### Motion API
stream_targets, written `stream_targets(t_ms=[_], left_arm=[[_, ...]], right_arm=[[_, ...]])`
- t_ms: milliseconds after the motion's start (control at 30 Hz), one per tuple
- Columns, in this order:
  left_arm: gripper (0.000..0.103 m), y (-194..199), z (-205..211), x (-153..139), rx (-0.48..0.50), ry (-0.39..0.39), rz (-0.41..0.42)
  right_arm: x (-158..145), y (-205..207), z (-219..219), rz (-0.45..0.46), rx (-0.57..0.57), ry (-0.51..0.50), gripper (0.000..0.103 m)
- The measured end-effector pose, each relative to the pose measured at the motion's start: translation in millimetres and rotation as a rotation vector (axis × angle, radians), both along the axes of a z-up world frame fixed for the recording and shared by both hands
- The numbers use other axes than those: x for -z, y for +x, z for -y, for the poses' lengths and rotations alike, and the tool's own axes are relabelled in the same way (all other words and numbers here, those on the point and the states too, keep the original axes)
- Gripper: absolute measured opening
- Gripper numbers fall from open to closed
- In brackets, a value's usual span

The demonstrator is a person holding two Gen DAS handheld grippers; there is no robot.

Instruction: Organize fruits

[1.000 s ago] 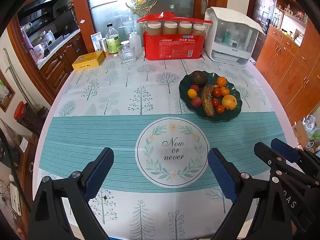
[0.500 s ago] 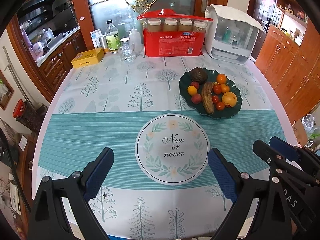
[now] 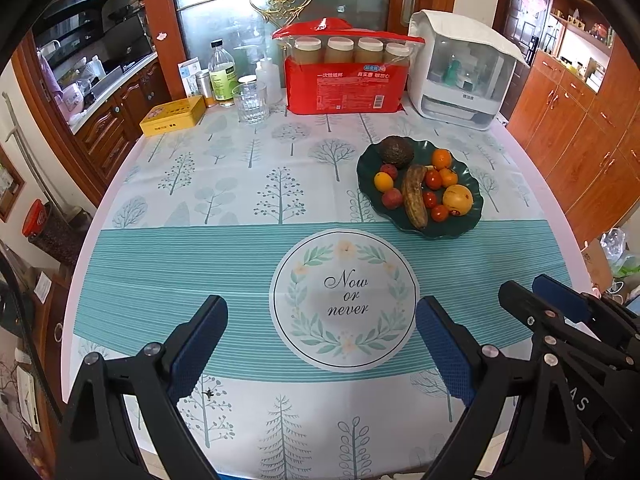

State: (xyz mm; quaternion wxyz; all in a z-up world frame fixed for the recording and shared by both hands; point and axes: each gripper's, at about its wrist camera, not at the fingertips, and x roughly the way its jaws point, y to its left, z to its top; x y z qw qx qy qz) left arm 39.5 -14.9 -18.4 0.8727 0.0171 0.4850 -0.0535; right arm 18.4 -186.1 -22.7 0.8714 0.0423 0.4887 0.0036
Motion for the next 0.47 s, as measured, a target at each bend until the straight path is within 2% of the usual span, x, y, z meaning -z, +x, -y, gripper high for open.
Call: stream_targets(t_ms=[467], left_arm=[[0.094,1.6,0.6,2.2,-0.003,0.001,-0.001]], right_arm=[[4.7,2.9,-1.8,-0.015,0.011,0.014,0.04]])
